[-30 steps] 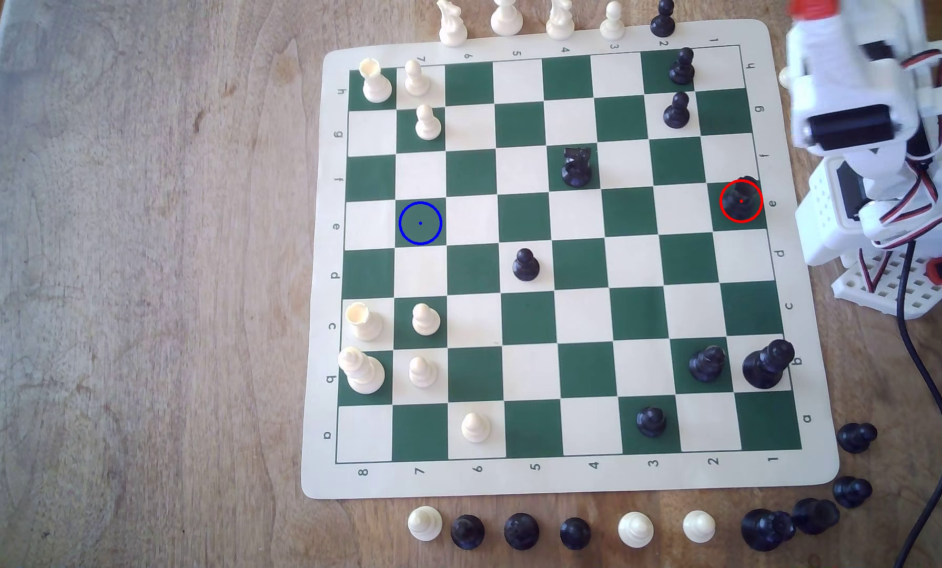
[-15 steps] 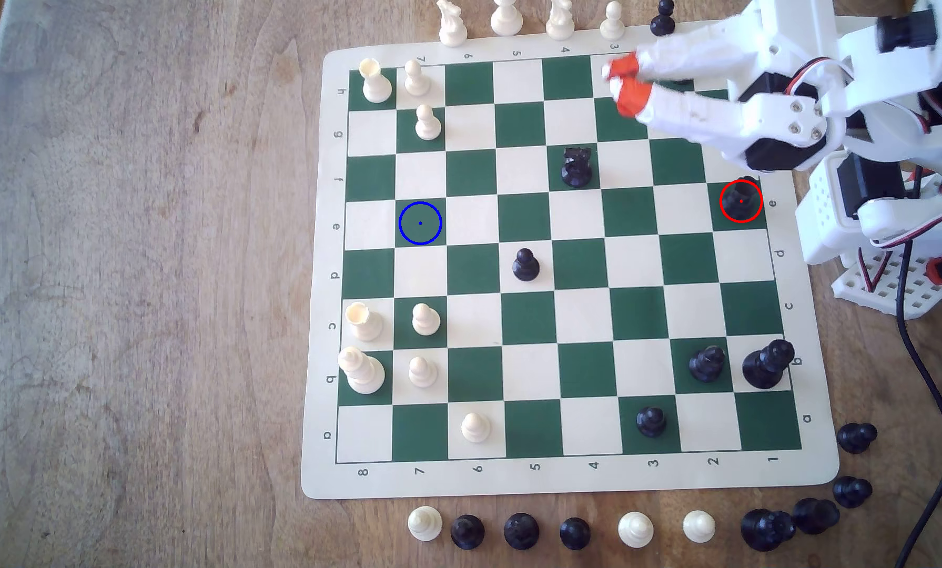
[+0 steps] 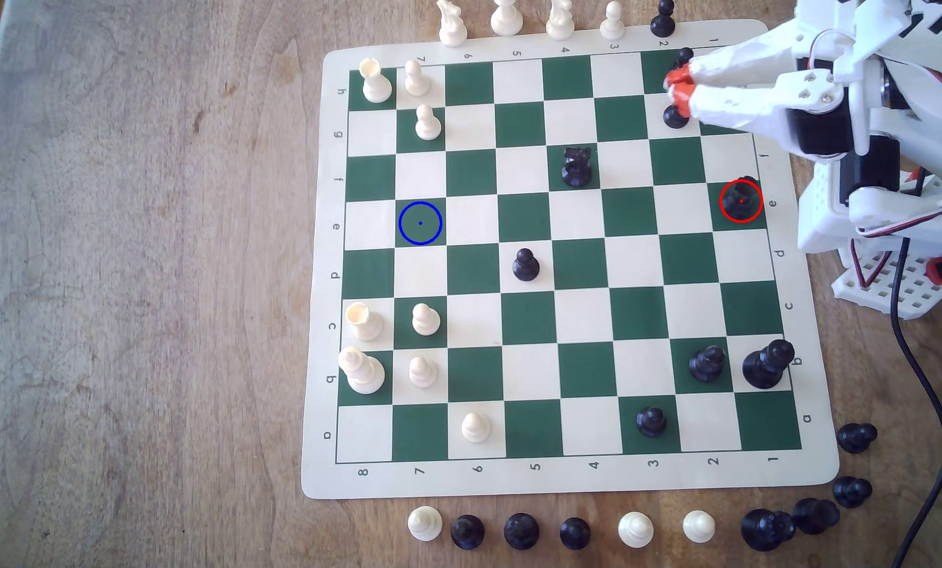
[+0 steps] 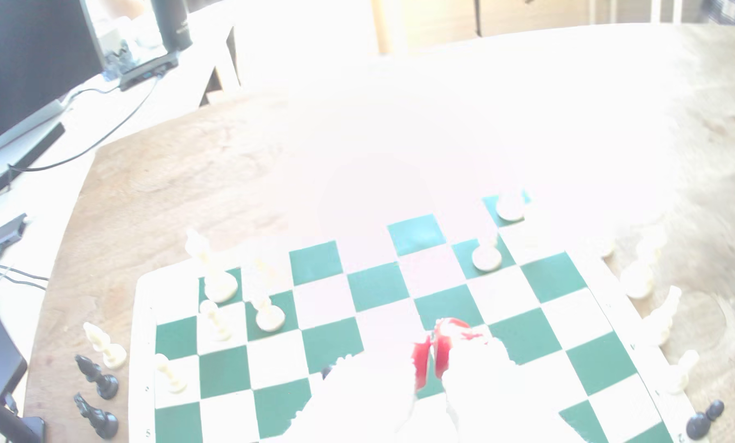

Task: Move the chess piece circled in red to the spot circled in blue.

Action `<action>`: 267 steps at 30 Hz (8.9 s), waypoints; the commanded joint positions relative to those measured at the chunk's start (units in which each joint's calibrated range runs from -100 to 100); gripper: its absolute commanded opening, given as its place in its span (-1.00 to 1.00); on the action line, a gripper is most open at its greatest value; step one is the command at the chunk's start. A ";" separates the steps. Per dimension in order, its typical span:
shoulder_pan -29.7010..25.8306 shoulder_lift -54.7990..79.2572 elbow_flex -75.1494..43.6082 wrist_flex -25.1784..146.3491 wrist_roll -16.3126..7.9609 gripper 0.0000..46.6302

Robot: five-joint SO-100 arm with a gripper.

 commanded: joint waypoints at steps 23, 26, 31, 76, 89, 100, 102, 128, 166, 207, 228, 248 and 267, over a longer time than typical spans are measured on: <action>11.42 21.28 -5.66 25.17 -3.22 -0.42; 11.19 21.36 -0.68 22.88 -3.08 -0.44; 11.11 26.37 2.13 20.26 -2.44 -0.42; 8.29 36.73 15.37 5.76 -2.64 -0.52; 5.87 36.56 15.82 4.70 -3.71 -0.57; 5.48 36.39 16.09 4.86 -3.27 -0.99; 5.40 36.30 15.82 5.19 -3.17 -0.99; -6.80 68.65 -50.54 22.23 -4.44 -0.99; -8.45 129.26 -111.01 16.66 -3.03 -0.99; -6.33 135.12 -98.96 1.18 -2.98 -0.99; -5.86 135.20 -98.41 -2.67 -3.42 -0.98; -5.40 130.28 -97.41 -3.00 -5.23 -0.11; -5.79 117.97 -87.53 -2.34 -5.18 -0.07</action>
